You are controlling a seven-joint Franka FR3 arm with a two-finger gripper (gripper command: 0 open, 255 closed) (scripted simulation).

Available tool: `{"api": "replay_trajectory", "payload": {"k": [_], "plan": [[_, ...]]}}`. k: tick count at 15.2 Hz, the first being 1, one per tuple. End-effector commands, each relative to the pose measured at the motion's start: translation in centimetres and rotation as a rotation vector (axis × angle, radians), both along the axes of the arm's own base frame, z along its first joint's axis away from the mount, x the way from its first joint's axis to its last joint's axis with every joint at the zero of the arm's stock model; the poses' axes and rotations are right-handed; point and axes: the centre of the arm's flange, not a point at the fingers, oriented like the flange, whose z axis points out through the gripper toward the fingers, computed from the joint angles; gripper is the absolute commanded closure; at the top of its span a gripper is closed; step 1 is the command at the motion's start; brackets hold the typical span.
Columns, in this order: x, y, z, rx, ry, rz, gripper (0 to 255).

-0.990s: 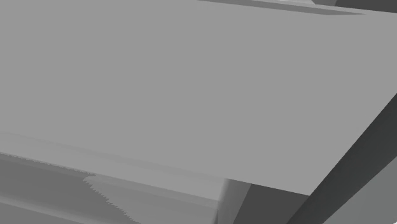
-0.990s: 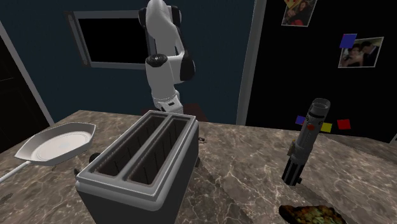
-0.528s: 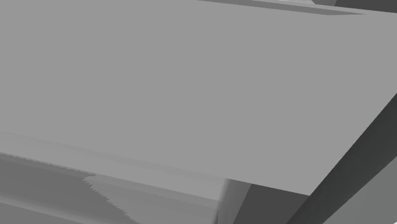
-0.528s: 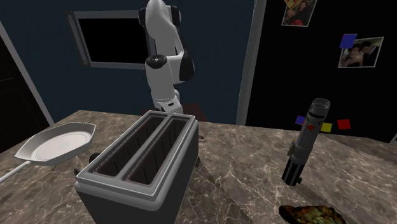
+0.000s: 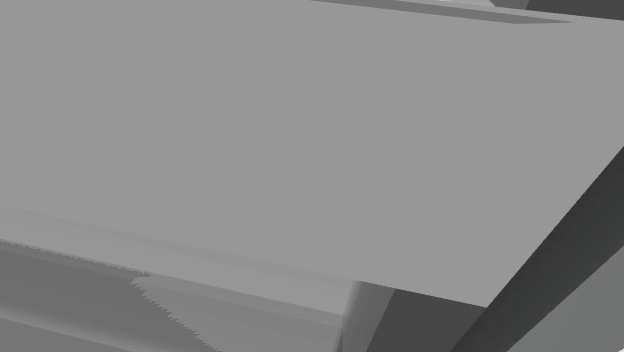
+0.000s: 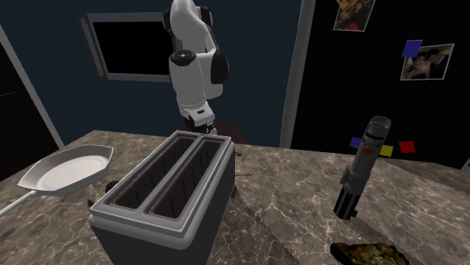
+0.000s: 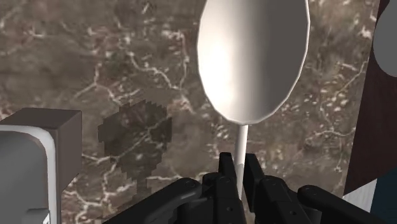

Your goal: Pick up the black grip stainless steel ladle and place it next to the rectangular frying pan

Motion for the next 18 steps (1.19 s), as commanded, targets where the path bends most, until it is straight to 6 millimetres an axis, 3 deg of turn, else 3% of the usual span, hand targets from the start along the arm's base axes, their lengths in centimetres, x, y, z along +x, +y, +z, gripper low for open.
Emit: {"api": "replay_trajectory", "payload": {"k": [1,11,18], "plan": [[0.0,0.0,1.1,0.0,0.001,0.0,255],[0.0,0.0,6.1,0.0,0.001,0.0,255],[-5.0,-7.8,6.1,0.0,0.001,0.0,255]]}}
